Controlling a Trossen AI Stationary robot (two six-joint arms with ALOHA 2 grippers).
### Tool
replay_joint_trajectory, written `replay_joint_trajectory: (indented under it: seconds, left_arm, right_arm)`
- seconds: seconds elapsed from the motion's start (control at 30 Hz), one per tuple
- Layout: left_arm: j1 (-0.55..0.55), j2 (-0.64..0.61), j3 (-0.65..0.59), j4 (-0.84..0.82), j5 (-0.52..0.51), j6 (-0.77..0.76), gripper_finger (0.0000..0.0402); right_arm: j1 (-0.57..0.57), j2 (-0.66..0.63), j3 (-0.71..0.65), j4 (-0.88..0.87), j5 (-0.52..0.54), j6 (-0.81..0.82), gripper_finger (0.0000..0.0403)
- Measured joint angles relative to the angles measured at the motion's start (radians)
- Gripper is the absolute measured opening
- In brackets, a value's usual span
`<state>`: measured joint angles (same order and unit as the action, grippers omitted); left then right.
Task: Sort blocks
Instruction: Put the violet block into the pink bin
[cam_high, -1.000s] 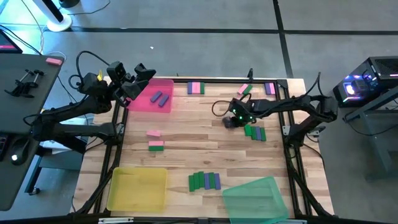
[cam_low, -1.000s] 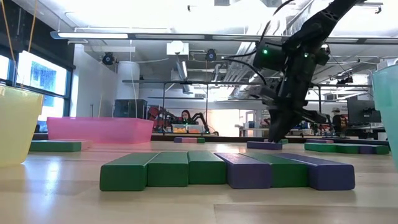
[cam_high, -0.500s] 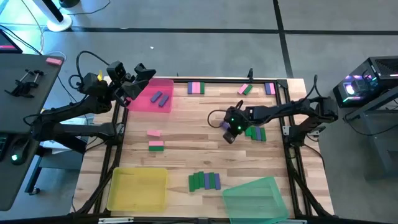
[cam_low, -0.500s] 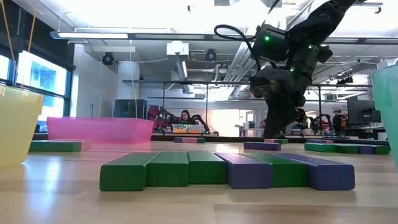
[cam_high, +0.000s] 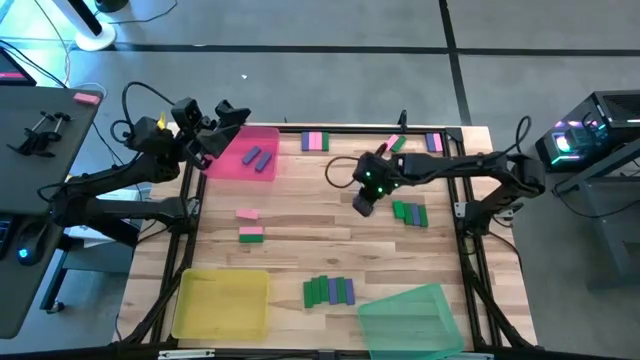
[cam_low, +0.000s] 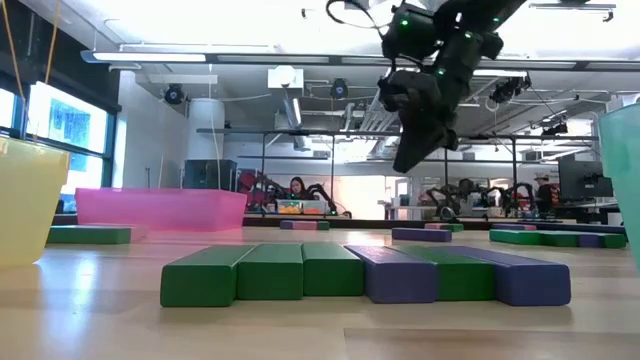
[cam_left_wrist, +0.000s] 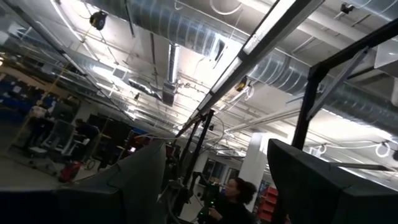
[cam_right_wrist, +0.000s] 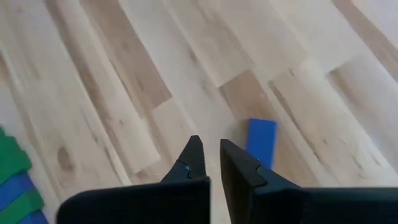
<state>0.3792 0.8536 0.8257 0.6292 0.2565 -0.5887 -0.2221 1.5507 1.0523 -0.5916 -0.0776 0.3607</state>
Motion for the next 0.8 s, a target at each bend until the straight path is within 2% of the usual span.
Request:
replay_joint_trajectory:
  seconds: [0.13,0.3,0.43,0.5,0.63,0.8]
  left_arm:
    - [0.000,0.001,0.000,-0.005,-0.002,-0.001,0.0268]
    - [0.000,0.001,0.000,-0.013,-0.002,-0.001,0.0268]
    - [0.000,0.001,0.000,-0.013,-0.004,-0.001,0.0268]
    - [0.000,0.001,0.000,-0.013,-0.004,-0.001,0.0268]
    - [0.000,0.000,0.000,-0.013,-0.006,-0.002,0.0268]
    - [-0.001,0.000,0.000,-0.013,-0.023,-0.002,0.0268]
  right_arm:
    - [-0.001,0.049,0.019,-0.102,0.036,-0.025,0.0064]
    - [-0.005,0.120,0.011,-0.090,0.050,0.025,0.0175]
    - [-0.004,0.170,0.013,-0.090,0.102,-0.073,0.0246]
    - [-0.003,0.188,0.014,-0.088,0.146,-0.072,0.0263]
    - [-0.007,0.205,0.014,-0.092,0.197,-0.044,0.0269]
    - [-0.016,0.263,0.015,-0.089,0.147,0.024,0.0262]
